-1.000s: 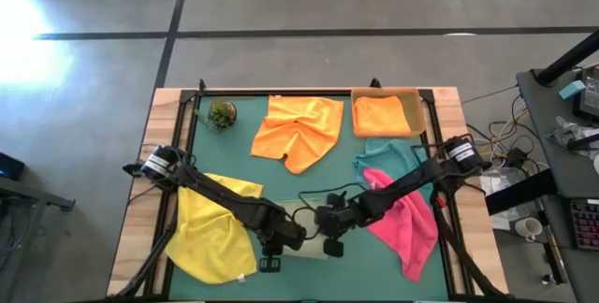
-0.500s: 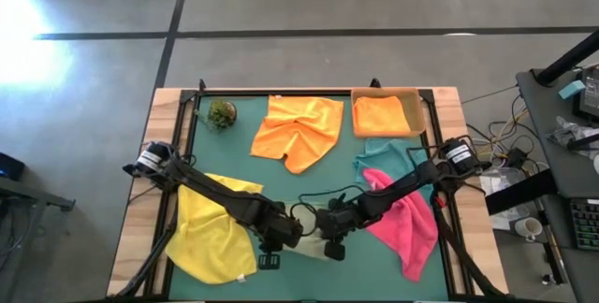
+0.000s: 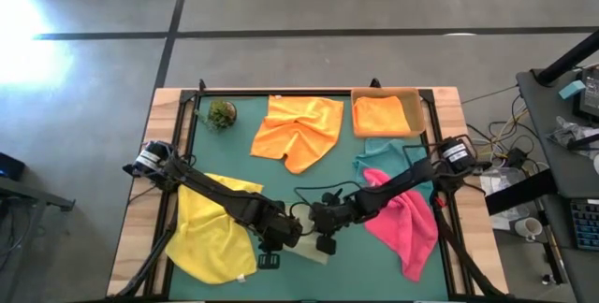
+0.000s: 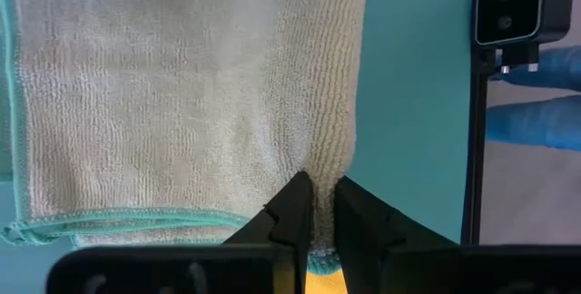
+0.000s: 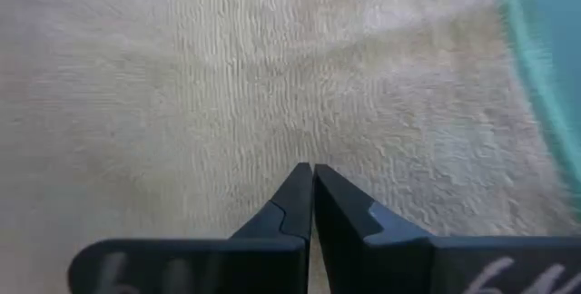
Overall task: Fold microfiber towels
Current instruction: Fold the light green microfiber towel
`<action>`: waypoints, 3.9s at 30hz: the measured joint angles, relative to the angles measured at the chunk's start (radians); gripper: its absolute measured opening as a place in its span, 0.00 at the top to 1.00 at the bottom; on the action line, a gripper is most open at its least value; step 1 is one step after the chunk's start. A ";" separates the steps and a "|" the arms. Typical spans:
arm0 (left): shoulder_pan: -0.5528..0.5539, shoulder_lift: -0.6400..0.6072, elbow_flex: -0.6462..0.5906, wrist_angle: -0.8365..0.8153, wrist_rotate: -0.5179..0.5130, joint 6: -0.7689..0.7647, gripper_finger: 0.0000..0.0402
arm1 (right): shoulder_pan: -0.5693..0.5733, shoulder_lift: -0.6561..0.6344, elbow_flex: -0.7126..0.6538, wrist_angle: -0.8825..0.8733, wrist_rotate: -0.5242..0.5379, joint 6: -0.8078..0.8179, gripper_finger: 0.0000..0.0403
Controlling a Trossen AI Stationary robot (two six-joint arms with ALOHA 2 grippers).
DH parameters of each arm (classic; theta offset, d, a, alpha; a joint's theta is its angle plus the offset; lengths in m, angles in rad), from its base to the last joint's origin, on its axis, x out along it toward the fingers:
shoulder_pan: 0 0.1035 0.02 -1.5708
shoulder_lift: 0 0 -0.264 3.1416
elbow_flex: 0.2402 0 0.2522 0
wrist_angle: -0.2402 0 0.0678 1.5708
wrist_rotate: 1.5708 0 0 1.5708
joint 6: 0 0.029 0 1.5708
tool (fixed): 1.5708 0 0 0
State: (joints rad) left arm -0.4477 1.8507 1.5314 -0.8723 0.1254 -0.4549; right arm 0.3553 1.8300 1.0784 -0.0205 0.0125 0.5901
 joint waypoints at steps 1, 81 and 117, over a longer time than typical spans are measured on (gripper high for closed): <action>0.000 0.000 0.000 -0.001 0.000 0.000 0.93 | 0.001 0.010 0.002 0.005 -0.010 0.002 0.98; -0.003 -0.005 0.000 -0.058 0.001 -0.025 0.93 | 0.242 0.026 0.250 -0.212 0.190 -0.039 0.97; 0.099 -0.021 -0.148 -0.104 -0.230 -0.082 0.93 | -0.011 0.025 0.377 -0.759 0.198 0.046 0.97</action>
State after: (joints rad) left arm -0.3485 1.8301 1.3830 -0.9760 -0.1043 -0.5373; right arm 0.3439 1.8549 1.4558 -0.7792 0.2104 0.6363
